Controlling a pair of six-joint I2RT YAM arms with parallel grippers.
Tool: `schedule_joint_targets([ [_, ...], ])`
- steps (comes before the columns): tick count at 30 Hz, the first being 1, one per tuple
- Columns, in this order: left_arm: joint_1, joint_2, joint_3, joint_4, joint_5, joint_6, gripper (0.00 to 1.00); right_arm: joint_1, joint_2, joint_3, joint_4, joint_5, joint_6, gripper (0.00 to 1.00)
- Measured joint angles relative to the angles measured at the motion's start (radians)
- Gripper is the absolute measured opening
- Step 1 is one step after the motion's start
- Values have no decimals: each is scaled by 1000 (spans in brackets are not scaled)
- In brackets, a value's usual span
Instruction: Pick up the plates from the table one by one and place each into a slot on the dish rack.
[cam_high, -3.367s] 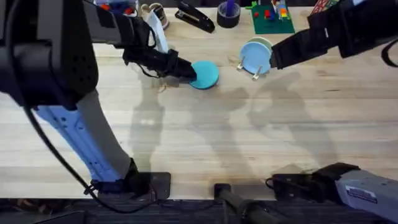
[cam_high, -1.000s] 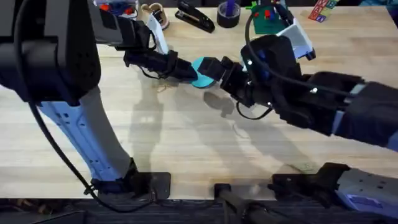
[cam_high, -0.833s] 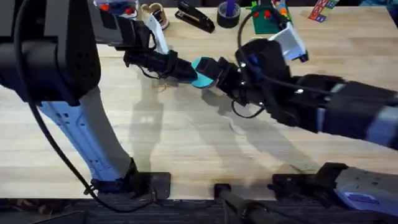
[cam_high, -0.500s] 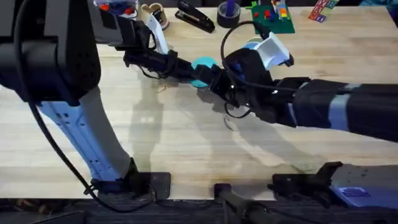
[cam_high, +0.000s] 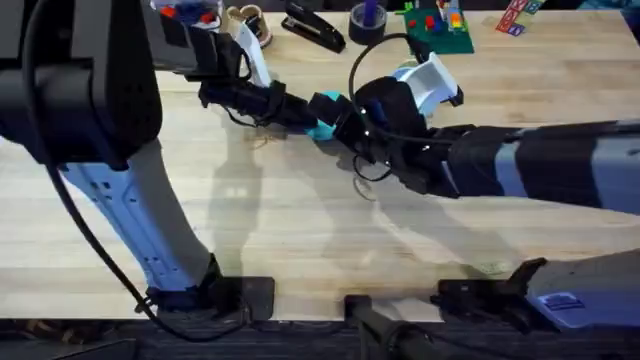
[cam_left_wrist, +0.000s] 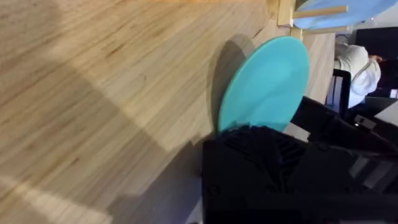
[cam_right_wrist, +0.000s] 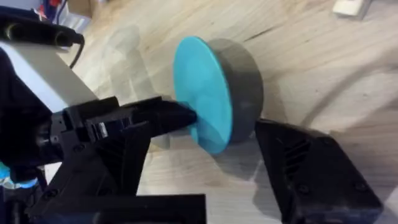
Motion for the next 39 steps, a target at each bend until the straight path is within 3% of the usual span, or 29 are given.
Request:
schedule_joint_targets([
  [6,0,0,0,0,0,0,40,0,22,0,38,14,0,923],
  [9,0,0,0,0,0,0,40,0,28,0,40,23,0,819],
  [12,0,0,0,0,0,0,40,0,36,0,41,27,0,639],
  [17,0,0,0,0,1,0,40,-2,39,-1,34,37,0,150],
  [19,1,0,0,1,4,0,40,-5,38,-6,36,39,1,50],
  [39,12,0,6,-14,4,0,40,24,24,-6,35,78,-9,32],
])
